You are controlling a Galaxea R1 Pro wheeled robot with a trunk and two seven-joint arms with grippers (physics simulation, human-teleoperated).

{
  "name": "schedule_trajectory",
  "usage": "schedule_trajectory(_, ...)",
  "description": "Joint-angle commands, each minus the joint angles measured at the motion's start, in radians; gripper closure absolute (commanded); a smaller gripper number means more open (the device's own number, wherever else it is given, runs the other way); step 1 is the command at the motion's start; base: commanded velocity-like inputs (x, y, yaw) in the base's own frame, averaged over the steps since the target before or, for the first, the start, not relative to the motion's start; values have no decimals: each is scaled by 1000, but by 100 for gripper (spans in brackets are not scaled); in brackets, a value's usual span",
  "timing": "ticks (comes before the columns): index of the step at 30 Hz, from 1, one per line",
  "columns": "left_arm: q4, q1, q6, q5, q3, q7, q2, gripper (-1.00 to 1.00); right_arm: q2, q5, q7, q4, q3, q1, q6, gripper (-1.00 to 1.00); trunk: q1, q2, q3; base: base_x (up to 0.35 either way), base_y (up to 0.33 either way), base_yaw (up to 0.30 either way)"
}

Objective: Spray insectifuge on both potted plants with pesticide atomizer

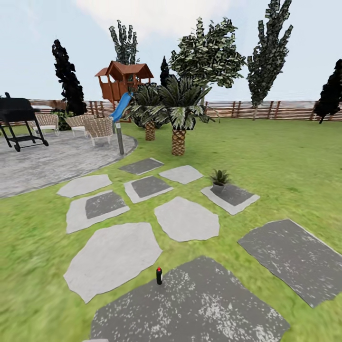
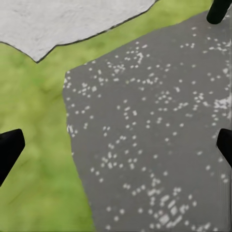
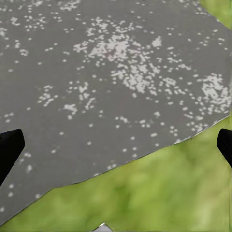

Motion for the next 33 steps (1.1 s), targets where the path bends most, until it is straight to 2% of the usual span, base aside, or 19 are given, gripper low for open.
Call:
schedule_trajectory(1, 1, -1, -4, -8, 4, 3, 0, -100, 0, 1, 1, 1, 1, -1, -3, -100, 0, 0, -1, 210, -201, 42)
schedule_trajectory(6, -13, -3, -3, -7, 1, 1, 1, -100, -4, 0, -1, -17, -4, -1, -3, -100, 0, 0, -1, 172, -231, 14)
schedule_trajectory(7, -24, -24, 0, -10, -5, -2, -1, -100, -10, 0, -2, -138, -7, -3, -2, -100, 0, 0, -1, 58, -105, 1)
schedule_trajectory(9, -26, -80, 8, -11, -6, -7, -1, -100, -12, 0, -2, -231, -7, -13, -1, -100, 0, 0, -1, 30, -55, 1)
schedule_trajectory(10, -10, -195, 21, -10, -8, -10, -9, -100, -12, 0, -5, -380, -8, -45, 4, -100, 0, 0, -1, 5, -9, 0)
schedule_trajectory(12, 0, -241, 40, -9, -7, -11, -13, -100, -11, 0, -15, -437, -8, -59, 7, -100, 0, 0, -1, 3, -5, 0)
schedule_trajectory(13, 6, -272, 81, -9, -7, -11, -14, -100, -11, -2, -27, -471, -8, -67, 6, -100, 0, 0, -1, 1, -1, 0)
schedule_trajectory(16, 8, -282, 96, -11, -9, -6, -13, -100, -11, -1, -28, -479, -6, -70, 5, -100, 0, 0, -1, 0, 0, 0)
schedule_trajectory(24, 2, -276, 87, -11, -12, -7, -5, -100, -10, 3, -27, -467, -3, -70, 5, -100, 0, 0, -1, 43, -17, 0)
schedule_trajectory(33, 6, -278, 85, -11, -8, -2, -11, -100, -9, 3, -28, -443, -2, -70, 4, -100, 0, 0, -1, 195, -225, 0)
